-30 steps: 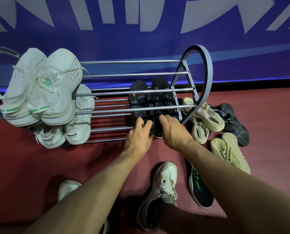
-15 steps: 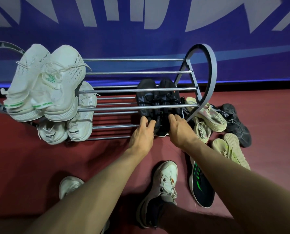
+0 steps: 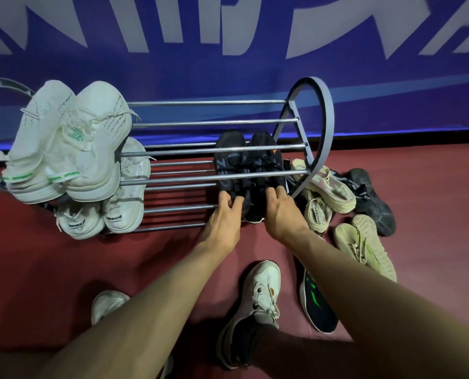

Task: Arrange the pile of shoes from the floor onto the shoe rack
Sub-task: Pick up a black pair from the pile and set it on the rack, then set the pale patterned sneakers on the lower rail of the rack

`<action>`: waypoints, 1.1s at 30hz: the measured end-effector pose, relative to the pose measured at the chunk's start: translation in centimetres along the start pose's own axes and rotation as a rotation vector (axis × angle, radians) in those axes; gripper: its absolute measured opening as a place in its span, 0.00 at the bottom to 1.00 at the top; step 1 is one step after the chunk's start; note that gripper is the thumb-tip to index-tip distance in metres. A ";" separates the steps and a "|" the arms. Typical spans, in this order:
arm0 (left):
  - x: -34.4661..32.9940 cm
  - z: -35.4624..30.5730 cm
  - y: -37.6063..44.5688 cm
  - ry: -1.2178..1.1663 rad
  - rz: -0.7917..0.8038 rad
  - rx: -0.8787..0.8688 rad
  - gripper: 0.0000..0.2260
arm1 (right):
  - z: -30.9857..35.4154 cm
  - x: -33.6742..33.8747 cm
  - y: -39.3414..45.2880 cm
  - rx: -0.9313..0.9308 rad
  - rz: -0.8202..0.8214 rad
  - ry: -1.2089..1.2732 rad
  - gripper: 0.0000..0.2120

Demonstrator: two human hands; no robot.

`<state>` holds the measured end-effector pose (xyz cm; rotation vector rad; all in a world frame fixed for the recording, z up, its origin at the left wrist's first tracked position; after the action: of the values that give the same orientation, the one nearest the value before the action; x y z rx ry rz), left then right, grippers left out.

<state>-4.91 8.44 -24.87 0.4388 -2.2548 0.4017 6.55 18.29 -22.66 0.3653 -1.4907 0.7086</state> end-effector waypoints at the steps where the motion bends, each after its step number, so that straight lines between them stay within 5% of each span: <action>1: 0.2 -0.3 -0.3 -0.001 0.006 0.000 0.25 | 0.0 0.4 -0.1 -0.002 0.019 0.008 0.14; 5: 1.8 -2.0 -2.3 0.021 0.034 -0.025 0.31 | -0.1 3.9 -1.7 0.022 0.107 -0.038 0.18; 11: 5.1 -6.0 -5.8 0.097 0.094 -0.160 0.24 | -5.2 12.2 -6.6 0.050 0.223 -0.209 0.27; 17: 7.5 -13.0 -8.8 0.232 0.170 -0.369 0.14 | -13.6 18.5 -13.0 -0.018 0.209 -0.386 0.13; 26: 1.9 -16.8 -2.7 0.353 0.388 -0.538 0.11 | -19.3 6.2 -10.7 -0.213 0.265 -0.062 0.21; 33: -6.8 -11.0 2.3 0.207 0.575 -0.574 0.14 | -21.2 -1.9 -0.1 -0.313 0.164 -0.228 0.22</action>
<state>5.54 16.31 -23.29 -0.5333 -2.1352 0.0598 23.14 31.14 -26.12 0.0864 -1.8325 0.5624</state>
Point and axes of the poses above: each hand's wrist, its own y-axis towards the middle knuckle, its own x-axis out of the back of the hand, z = x × y, the point moved 4 cm from there along y, towards the middle knuckle, and after that the axes turned 12 degrees about -y, right-handed, at the moved point
